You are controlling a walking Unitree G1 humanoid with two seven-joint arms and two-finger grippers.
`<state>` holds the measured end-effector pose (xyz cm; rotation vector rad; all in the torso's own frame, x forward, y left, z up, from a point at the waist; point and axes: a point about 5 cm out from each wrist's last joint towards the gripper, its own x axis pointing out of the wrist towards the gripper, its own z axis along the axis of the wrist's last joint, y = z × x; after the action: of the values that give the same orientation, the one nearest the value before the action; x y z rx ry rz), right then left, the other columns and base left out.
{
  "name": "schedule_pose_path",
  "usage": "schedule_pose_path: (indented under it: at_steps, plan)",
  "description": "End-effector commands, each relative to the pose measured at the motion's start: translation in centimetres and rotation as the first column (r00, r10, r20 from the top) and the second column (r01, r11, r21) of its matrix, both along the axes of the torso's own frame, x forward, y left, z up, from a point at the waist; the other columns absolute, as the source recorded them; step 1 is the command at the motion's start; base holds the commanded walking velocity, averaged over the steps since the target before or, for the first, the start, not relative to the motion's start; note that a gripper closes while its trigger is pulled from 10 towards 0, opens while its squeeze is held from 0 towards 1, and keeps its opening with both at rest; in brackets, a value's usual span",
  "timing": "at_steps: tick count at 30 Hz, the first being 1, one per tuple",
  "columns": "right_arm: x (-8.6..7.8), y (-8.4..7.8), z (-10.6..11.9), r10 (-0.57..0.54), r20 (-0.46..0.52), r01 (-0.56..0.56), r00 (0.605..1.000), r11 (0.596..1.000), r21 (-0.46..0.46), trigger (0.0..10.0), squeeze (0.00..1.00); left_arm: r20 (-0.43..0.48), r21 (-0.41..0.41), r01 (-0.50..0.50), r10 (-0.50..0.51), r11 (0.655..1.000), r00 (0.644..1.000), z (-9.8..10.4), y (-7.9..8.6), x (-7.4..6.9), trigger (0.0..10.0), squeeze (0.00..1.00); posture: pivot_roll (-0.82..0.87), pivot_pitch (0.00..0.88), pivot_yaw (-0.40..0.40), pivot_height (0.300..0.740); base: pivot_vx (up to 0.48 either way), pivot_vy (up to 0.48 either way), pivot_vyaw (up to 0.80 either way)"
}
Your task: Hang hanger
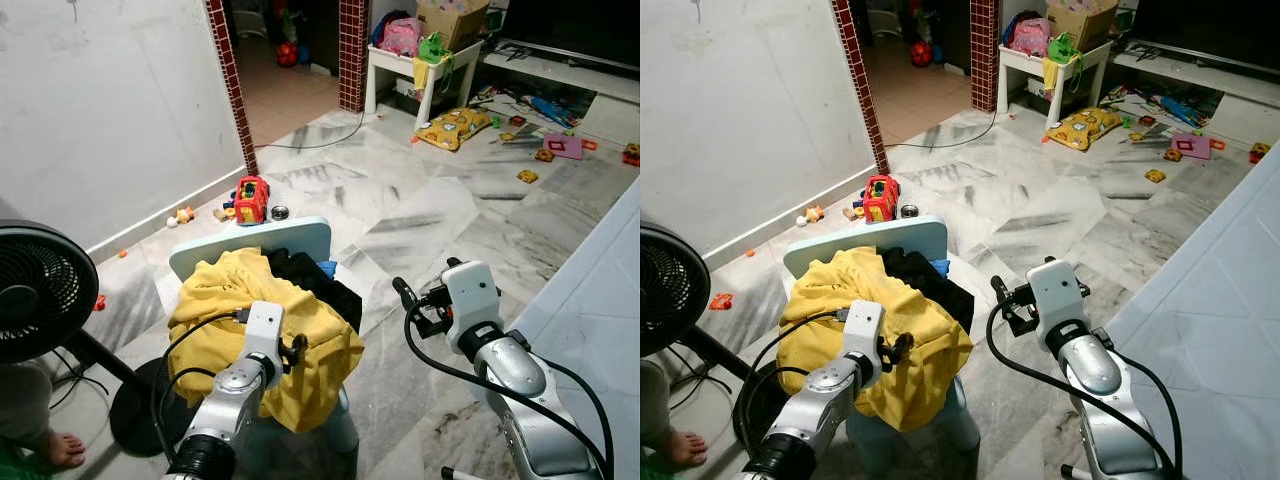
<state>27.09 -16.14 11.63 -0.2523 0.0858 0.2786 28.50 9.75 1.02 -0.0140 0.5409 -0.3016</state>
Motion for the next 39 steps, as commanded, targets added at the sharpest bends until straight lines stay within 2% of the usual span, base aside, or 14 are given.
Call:
schedule_pose_path:
  at_steps: [1, 5, 9, 14, 22, 28, 38, 39]
  plan:
    - [0.2, 0.2, 0.2, 0.002, 0.012, -0.002, 1.0, 1.0, 0.003, 10.0, 0.0, 0.008, 0.011, 0.003, -0.003, 1.0, 1.0, 0.1, 0.1, 0.2, 0.0, 0.0, -0.25, 0.0, 0.064, 0.74, 0.0, 0.0, 0.0]
    - [0.1, 0.6, 0.2, 0.052, -0.001, -0.052, 0.999, 0.998, 0.025, 10.0, 0.0, 0.019, 0.013, -0.008, 0.007, 1.0, 1.0, 0.1, 0.3, 0.4, 0.0, 0.0, -0.24, 0.0, 0.059, 0.74, 0.0, 0.0, 0.0]
    - [-0.2, 1.4, 0.1, 0.17, -0.036, -0.168, 0.985, 0.985, 0.043, 10.0, 0.0, 0.033, 0.011, -0.018, 0.018, 1.0, 0.999, 0.3, 0.4, 0.5, 0.0, 0.0, -0.24, 0.0, 0.057, 0.74, 0.0, 0.0, 0.0]
    - [-1.6, 2.3, -1.0, 0.345, -0.136, -0.337, 0.929, 0.938, 0.076, 10.0, 0.0, 0.045, 0.007, -0.025, 0.025, 1.0, 0.999, 0.4, 0.3, 0.5, 0.0, 0.0, -0.24, 0.0, 0.055, 0.74, 0.0, 0.0, 0.0]
    - [-2.2, 2.5, -1.6, 0.394, -0.173, -0.391, 0.903, 0.919, 0.053, 10.0, 0.0, 0.059, -0.002, -0.035, 0.035, 0.999, 0.998, 0.6, 0.1, 0.7, 0.0, 0.0, -0.25, 0.0, 0.059, 0.74, 0.0, 0.0, 0.0]
    - [-2.2, 2.4, -1.6, 0.386, -0.178, -0.384, 0.905, 0.922, 0.051, 10.0, 0.0, 0.074, -0.032, -0.077, 0.079, 0.997, 0.994, 1.1, 0.4, 0.4, 0.0, 0.0, -0.25, 0.0, 0.061, 0.74, 0.0, 0.0, 0.0]
    - [-2.2, 2.5, -2.1, 0.397, -0.191, -0.4, 0.898, 0.916, 0.028, 10.0, 0.0, 0.101, -0.063, -0.129, 0.135, 0.99, 0.986, 2.4, 1.8, -1.1, 0.0, 0.0, -0.24, 0.0, 0.053, 0.74, 0.0, 0.0, 0.0]
    - [-2.2, 2.6, -2.2, 0.4, -0.192, -0.403, 0.896, 0.915, 0.026, 10.0, 0.0, 0.099, -0.057, -0.134, 0.139, 0.989, 0.985, 2.6, 2.0, -1.6, 0.0, 0.0, -0.23, 0.0, 0.053, 0.74, 0.0, 0.0, 0.0]
